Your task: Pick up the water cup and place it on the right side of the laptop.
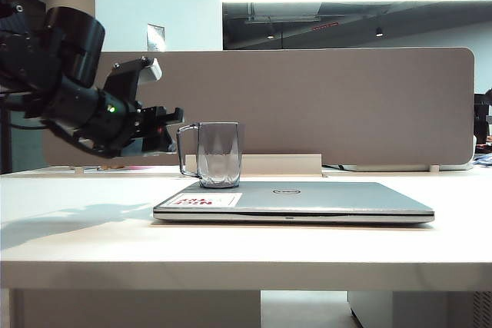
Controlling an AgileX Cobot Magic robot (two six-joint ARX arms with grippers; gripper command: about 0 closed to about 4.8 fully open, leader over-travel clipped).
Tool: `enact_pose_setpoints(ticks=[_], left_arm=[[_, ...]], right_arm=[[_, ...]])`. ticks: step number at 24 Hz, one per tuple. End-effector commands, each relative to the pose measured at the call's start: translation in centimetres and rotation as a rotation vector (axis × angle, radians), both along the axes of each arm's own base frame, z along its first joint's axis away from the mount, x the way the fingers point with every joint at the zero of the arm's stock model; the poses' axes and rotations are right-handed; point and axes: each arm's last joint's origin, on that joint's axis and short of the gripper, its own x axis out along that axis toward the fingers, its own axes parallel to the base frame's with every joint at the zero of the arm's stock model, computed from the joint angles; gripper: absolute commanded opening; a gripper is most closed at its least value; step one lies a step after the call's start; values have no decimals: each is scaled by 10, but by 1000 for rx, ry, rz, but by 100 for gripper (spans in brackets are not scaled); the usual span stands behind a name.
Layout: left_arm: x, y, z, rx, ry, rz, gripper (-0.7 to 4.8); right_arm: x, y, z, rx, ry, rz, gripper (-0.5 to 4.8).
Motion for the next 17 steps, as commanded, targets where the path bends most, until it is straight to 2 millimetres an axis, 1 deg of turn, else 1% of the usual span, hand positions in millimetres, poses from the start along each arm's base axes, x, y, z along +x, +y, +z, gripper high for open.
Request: enact_pose_setpoints(ticks=[1, 8, 17], left_arm=[[10, -5, 7, -5, -21, -1, 135], [25, -11, 5, -3, -15, -2, 135], [45, -17, 10, -11, -38, -1, 135]], right_arm=[[0, 0, 0, 0, -12, -3, -8], [0, 0, 0, 0, -13, -3, -8], [0, 0, 0, 0, -13, -4, -8]])
